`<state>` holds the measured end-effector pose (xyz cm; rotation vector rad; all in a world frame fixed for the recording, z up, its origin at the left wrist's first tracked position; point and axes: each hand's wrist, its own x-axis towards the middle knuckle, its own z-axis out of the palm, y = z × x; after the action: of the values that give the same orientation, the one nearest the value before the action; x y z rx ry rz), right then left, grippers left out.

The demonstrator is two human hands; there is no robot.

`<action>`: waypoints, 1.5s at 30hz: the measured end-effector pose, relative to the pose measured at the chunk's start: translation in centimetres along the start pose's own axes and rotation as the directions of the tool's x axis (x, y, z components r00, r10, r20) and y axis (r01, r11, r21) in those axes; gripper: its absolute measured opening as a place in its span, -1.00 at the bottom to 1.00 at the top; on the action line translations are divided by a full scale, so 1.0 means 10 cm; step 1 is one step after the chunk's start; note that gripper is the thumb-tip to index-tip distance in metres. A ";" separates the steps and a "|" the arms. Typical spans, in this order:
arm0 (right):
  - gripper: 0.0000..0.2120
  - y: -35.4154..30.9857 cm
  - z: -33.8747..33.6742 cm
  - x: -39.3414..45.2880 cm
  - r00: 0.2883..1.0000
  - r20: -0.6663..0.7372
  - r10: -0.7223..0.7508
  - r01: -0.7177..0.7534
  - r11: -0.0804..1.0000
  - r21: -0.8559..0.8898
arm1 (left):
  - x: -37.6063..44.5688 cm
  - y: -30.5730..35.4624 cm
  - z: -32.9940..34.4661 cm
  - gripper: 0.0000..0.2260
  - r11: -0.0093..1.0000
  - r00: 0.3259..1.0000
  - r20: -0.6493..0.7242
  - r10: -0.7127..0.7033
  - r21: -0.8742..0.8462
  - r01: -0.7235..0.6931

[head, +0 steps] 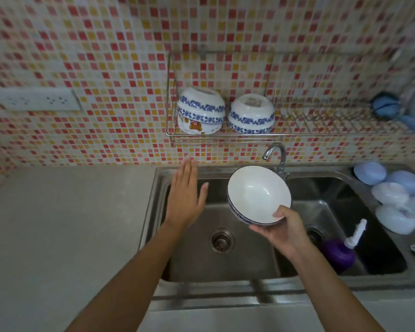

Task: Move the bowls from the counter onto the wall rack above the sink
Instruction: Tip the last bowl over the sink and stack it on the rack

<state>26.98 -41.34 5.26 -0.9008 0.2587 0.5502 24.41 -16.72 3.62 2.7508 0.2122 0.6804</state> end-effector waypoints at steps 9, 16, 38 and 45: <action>-0.61 -0.86 0.50 -0.04 0.966 0.176 -0.189 0.175 0.980 0.094 | 1.16 0.32 -0.30 -0.42 0.948 0.970 0.047 0.238 0.206 -0.243; -0.50 -1.40 0.73 0.18 0.953 0.193 -0.234 0.246 0.968 -0.043 | 1.40 0.35 -0.12 -0.43 0.957 0.985 0.041 0.165 0.233 -0.170; -0.15 -1.89 1.05 1.03 0.567 0.378 -0.732 0.588 0.039 -0.808 | 1.41 0.28 0.00 -0.42 0.949 0.991 0.019 0.136 0.284 -0.136; -0.13 -1.81 1.11 1.24 0.505 0.556 -0.660 0.495 -0.306 -0.813 | 1.40 0.31 -0.03 -0.40 0.957 0.992 0.024 0.126 0.259 -0.128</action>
<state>47.14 -37.22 18.63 -2.2725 -0.6521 -0.5650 36.82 -16.60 10.90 3.0397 0.1319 0.7211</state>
